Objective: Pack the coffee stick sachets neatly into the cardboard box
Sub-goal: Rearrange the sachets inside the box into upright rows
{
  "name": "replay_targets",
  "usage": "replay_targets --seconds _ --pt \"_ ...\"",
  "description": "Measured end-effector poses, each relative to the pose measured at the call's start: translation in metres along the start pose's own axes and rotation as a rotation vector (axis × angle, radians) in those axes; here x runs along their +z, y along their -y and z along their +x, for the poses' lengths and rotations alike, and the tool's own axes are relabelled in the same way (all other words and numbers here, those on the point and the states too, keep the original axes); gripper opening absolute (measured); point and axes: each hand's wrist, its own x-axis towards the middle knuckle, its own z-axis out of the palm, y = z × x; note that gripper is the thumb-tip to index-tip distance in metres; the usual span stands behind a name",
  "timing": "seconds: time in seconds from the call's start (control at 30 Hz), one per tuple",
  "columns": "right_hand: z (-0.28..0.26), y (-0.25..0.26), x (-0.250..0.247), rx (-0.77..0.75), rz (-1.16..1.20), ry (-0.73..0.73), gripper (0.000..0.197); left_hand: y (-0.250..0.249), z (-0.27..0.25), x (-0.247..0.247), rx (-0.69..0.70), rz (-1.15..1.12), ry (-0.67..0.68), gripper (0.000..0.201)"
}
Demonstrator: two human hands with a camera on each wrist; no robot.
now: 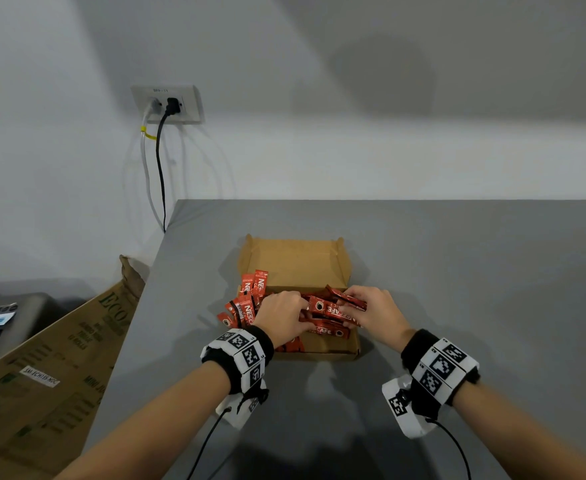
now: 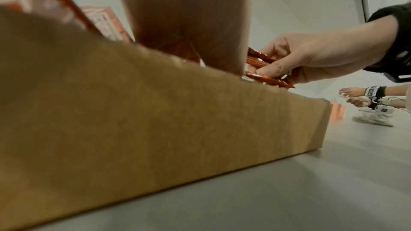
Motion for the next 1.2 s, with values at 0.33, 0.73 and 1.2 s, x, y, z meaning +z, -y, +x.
replay_targets --seconds 0.33,0.73,1.2 --pt "0.002 0.007 0.003 -0.016 0.142 -0.002 0.013 0.000 0.000 -0.001 0.001 -0.037 0.008 0.030" --pt "-0.006 0.005 0.011 -0.082 0.125 -0.061 0.015 0.000 0.004 -0.006 -0.030 -0.088 0.055 0.023" --pt "-0.012 -0.002 0.019 -0.079 -0.107 -0.011 0.018 0.000 0.003 -0.009 -0.017 -0.080 0.054 0.025"
